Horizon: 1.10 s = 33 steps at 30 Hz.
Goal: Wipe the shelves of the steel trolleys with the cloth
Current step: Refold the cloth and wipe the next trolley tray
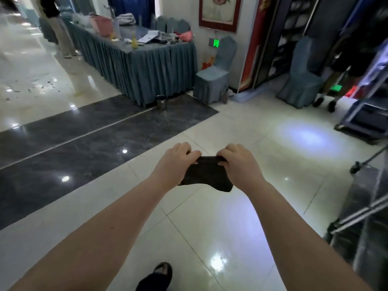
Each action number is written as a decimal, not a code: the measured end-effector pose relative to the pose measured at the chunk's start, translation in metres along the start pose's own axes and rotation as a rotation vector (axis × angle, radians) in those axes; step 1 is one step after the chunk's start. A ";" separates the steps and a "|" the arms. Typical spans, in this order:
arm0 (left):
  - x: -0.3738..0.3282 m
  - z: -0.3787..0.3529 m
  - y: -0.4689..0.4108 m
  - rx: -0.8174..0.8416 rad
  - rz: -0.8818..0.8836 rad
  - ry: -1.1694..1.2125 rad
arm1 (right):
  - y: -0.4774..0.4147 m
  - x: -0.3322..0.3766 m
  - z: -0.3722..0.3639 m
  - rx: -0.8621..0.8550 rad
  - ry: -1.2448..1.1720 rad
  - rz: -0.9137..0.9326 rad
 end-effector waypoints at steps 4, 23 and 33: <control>0.012 -0.055 -0.086 -0.030 -0.233 0.062 | -0.026 -0.059 -0.005 -0.099 0.059 -0.207; -0.260 -0.208 -0.334 0.070 -1.158 0.215 | 0.108 -0.290 0.064 -0.282 0.146 -1.090; -0.434 -0.230 -0.400 0.167 -1.336 0.434 | 0.184 -0.371 0.120 -0.521 0.184 -1.450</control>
Point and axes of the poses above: each hand's wrist, its own y-axis away from the middle knuckle, its own z-axis out of the back of the hand, x = y × z, the point moved 2 cm from there along -y, towards the middle knuckle, and after that the axes turned 14 degrees about -y, right-handed, at the moved point
